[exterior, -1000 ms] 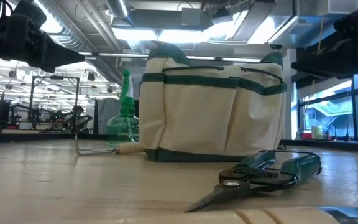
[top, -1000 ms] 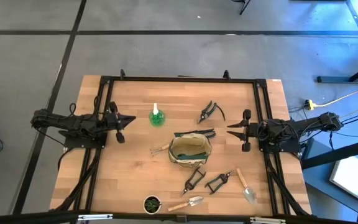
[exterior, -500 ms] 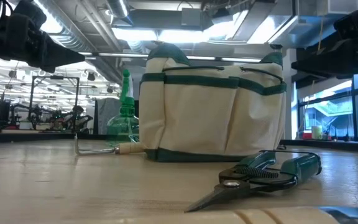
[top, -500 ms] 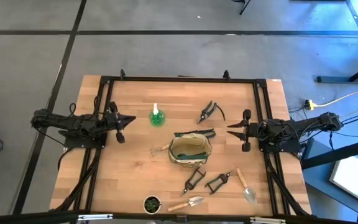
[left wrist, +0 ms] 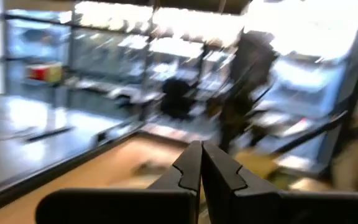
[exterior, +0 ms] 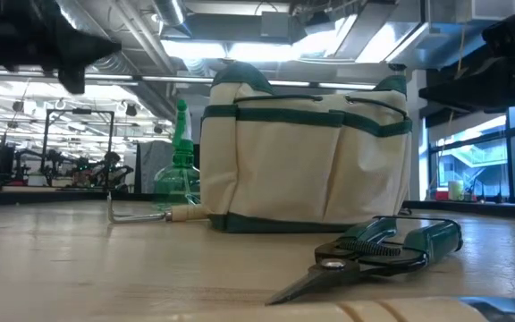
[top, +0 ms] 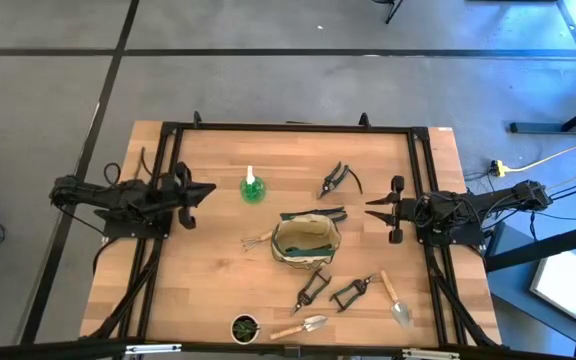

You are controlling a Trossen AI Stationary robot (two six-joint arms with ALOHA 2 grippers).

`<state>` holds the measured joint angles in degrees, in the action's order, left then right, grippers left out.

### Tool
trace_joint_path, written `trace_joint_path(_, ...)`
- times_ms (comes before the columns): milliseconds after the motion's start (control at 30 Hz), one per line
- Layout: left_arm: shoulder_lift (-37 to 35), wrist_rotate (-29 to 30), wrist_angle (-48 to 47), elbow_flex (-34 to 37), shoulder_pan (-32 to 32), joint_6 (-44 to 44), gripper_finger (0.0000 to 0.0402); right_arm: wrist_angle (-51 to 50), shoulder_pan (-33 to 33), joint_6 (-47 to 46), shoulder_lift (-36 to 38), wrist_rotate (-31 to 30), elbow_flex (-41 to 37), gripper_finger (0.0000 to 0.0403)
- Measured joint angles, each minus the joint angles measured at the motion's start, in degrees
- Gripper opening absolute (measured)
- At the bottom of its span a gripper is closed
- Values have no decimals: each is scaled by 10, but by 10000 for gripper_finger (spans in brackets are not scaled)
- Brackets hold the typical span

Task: Pick & Place Garden tools in Gardening bag
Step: Put the right green pruning shears into the green gardening bag

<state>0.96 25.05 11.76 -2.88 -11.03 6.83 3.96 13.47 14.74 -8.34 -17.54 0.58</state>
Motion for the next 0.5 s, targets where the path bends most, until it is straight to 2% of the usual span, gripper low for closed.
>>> trace_joint_path(100, 13, -102, 62, 0, 0, -5, 6, 27, 0, 76, 0, 0, 0, 106)
trace_joint_path(233, 61, -225, 186, -1, 0, -70, 6, 55, 0, 80, 0, 0, 0, 106)
trace_joint_path(400, 154, -310, 436, -1, 0, -158, 6, 148, 0, 104, 0, 7, 0, 106)
trace_joint_path(500, 207, -354, 549, -3, 0, -171, 6, 258, 0, 122, 0, 53, 0, 106)
